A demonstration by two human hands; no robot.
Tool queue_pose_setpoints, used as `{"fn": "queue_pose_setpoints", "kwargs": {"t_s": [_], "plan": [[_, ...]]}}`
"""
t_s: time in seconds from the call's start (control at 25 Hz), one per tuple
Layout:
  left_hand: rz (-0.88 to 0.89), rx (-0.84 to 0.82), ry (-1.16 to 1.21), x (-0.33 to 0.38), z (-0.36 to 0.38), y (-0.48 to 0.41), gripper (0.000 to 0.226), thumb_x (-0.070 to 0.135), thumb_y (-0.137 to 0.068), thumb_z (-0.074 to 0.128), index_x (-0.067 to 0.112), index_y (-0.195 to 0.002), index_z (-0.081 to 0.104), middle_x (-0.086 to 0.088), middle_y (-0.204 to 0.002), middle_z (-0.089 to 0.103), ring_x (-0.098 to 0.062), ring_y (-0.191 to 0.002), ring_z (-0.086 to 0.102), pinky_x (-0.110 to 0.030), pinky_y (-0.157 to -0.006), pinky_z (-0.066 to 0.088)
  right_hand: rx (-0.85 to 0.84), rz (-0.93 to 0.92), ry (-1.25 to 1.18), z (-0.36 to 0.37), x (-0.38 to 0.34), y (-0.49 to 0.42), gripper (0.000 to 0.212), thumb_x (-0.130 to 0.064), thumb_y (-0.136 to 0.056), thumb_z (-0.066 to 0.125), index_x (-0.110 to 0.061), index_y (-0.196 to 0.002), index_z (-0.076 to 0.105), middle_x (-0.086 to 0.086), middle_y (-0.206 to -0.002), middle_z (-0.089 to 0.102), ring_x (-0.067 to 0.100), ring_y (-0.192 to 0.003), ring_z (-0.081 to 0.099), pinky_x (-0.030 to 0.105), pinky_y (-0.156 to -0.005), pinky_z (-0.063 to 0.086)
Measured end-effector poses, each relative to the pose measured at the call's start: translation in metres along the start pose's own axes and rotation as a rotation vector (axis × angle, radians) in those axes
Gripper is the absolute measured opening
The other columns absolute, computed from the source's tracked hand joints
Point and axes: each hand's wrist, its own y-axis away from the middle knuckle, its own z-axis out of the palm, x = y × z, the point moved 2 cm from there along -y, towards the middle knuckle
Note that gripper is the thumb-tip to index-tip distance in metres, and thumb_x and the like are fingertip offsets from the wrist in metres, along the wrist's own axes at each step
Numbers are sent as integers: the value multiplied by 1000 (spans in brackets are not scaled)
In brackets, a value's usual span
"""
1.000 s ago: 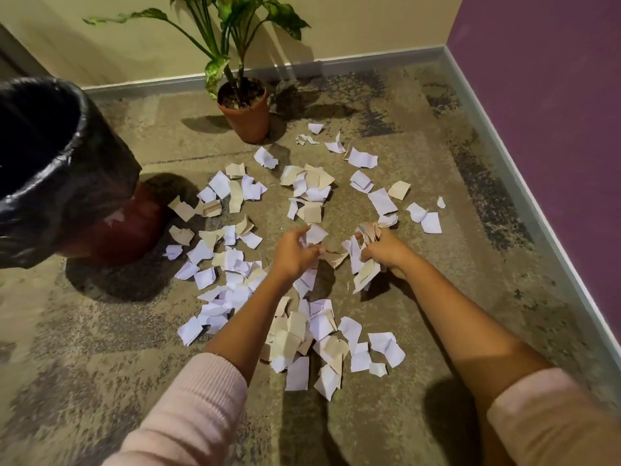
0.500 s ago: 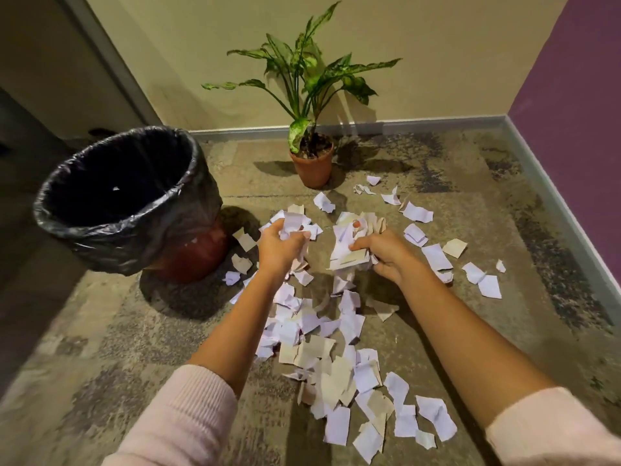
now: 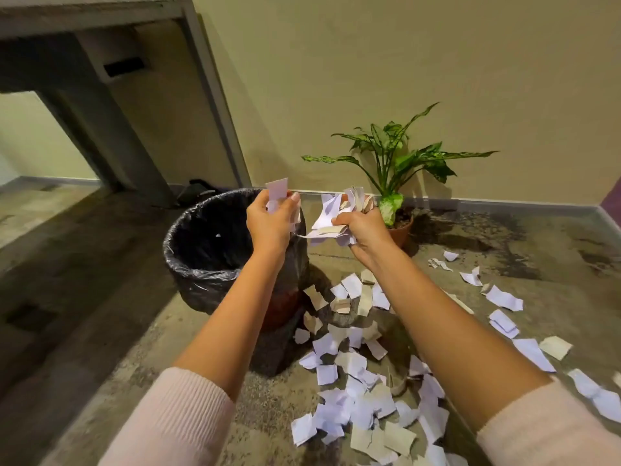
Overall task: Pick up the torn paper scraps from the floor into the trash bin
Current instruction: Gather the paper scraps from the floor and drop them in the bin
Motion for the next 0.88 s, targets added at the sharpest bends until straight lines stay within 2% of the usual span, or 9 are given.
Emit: {"fn": "queue_pose_setpoints", "kwargs": {"t_s": [0.2,0.28,0.36,0.52,0.6,0.68,0.72,0.8,0.88], "plan": [[-207,184,-8,-31,-56,-35,17,24,-88,63,8,-95,61,-10,-88,64,-19,-68,55,-30,-62,47,-32,-35,48,76,11,-7,37,17,-81,52,-18,-95,53,6,-89,61,27,-82,63,35,-68,53],[-302,189,39,-47,-71,-41,29,25,-86,65,1,-101,60,-18,-95,67,-22,-69,60,-34,-63,54,-21,-43,51,99,21,-11,36,14,-82,53,-17,-101,52,5,-91,61,25,-82,63,32,-67,53],[-356,156,87,-56,-80,-43,32,30,-89,65,-1,-96,59,-14,-87,65,-20,-70,59,-31,-58,50,2,-40,50,114,32,-15,38,10,-78,58,-16,-106,53,8,-96,64,26,-84,65,36,-69,56],[-441,178,137,-55,-83,-42,32,41,-97,50,20,-73,49,-1,-78,50,-19,-80,50,-30,-70,42,-29,-21,108,127,46,-15,55,-4,-70,71,-18,-119,51,10,-109,64,25,-94,64,37,-75,53],[-449,158,152,-50,-81,-40,30,41,-101,42,18,-91,58,6,-82,50,-12,-81,48,-25,-70,38,-97,-9,140,127,47,-15,68,-10,-73,76,-21,-131,44,5,-118,58,25,-106,60,35,-75,46],[-424,144,129,-51,-77,-41,46,44,-102,38,10,-127,56,1,-106,57,-11,-89,47,-24,-75,37,-149,-6,197,125,45,-16,78,-15,-75,78,-22,-140,36,-2,-123,47,19,-114,52,32,-82,41],[-406,140,111,-51,-76,-42,52,46,-101,37,9,-135,51,-3,-121,57,-11,-96,46,-26,-81,36,-173,-5,216,125,45,-17,82,-18,-75,79,-21,-143,34,-4,-126,47,16,-116,49,31,-87,40],[-390,145,101,-50,-74,-41,57,49,-101,36,8,-138,49,-6,-135,53,-13,-104,45,-29,-88,34,-206,13,225,125,44,-18,79,-29,-75,78,-21,-143,38,0,-131,55,17,-120,51,32,-93,41],[-389,141,84,-50,-71,-40,59,52,-99,35,10,-137,50,-5,-135,53,-15,-108,48,-31,-90,34,-226,47,224,125,39,-16,62,-39,-81,70,-19,-135,47,-3,-129,56,13,-118,49,31,-93,36]]}}
